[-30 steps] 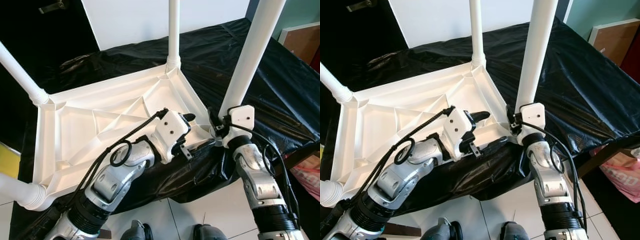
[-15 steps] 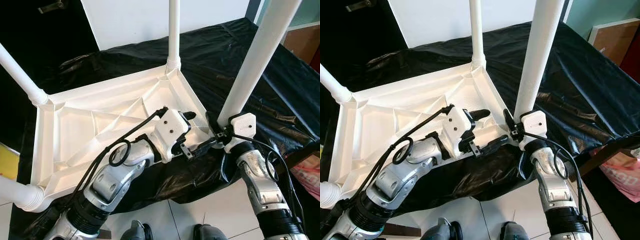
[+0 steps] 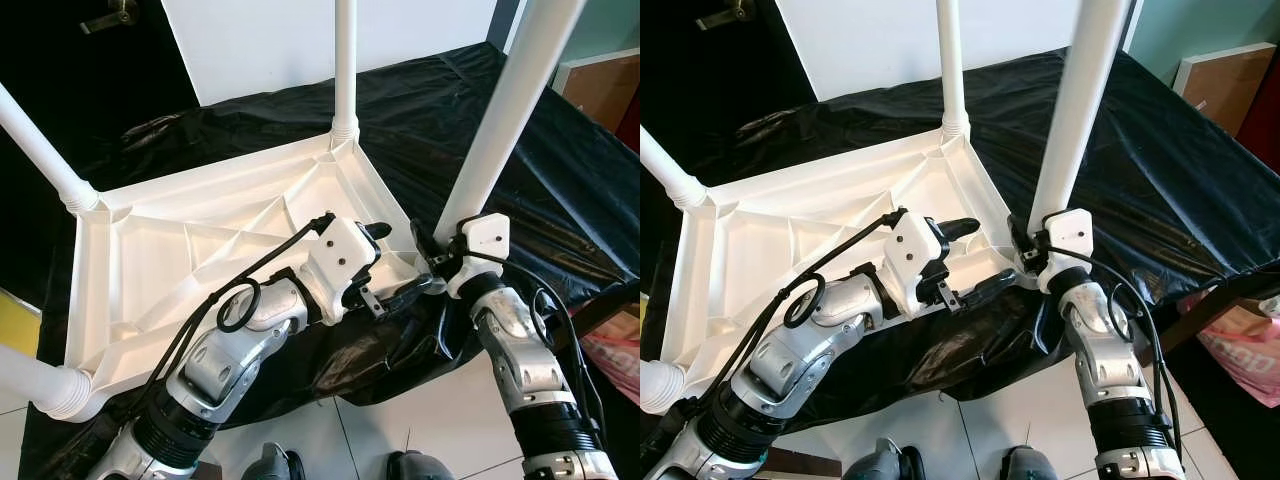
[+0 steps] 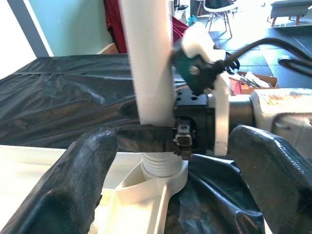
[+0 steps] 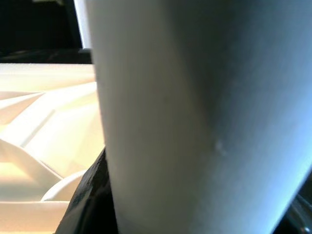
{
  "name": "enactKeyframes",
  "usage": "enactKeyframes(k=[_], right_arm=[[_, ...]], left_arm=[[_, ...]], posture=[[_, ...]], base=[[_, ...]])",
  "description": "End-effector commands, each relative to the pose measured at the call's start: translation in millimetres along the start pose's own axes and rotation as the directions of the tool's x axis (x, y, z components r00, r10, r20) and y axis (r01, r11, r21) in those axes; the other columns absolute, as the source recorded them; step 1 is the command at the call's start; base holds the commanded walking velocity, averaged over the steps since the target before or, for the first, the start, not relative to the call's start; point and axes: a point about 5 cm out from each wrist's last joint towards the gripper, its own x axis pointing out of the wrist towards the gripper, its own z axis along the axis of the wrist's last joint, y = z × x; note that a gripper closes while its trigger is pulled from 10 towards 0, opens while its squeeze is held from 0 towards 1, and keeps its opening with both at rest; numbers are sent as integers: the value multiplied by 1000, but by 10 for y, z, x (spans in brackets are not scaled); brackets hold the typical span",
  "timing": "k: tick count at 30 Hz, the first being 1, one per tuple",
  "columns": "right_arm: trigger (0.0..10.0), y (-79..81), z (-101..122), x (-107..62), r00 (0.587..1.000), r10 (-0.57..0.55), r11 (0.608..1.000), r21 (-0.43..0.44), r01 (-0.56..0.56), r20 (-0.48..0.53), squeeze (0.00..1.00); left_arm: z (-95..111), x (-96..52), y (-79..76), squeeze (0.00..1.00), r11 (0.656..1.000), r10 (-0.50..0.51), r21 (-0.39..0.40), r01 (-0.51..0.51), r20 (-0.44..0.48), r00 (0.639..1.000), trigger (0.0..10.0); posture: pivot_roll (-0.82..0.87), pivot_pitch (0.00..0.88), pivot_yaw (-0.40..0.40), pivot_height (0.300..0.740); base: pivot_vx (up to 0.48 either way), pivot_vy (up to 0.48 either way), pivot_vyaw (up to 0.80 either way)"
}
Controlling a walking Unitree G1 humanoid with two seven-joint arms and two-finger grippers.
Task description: Building children table
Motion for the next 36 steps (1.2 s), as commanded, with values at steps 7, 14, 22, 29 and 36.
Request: enactKeyframes(k=[7,14,22,29,36], right_arm=[[10000,56,-177,-6,988,40,999,41,-35,-147,0],[10000,86,-172,-25,992,-11,999,30,15,-124,0],[10000,206,-178,-64,967,-227,963,119,240,-113,0],[10000,354,-178,-44,860,-486,845,166,508,-155,0],[10000,388,-105,-10,883,-456,872,142,469,-113,0]], left_arm=[[44,-10,-37,0,997,-80,8,80,8,997,10000],[50,-13,-41,0,997,-79,6,79,12,997,10000],[53,-9,-51,0,997,-82,6,82,13,997,10000],[56,-2,-48,0,997,-79,1,79,15,997,10000],[61,9,-45,0,997,-77,2,77,18,997,10000]], posture=[[-52,116,76,740],[-50,112,71,740],[-52,115,68,740],[-49,116,64,740],[-50,112,58,740]], base=[[0,0,0],[0,0,0],[0,0,0],[0,0,0],[0,0,0]])
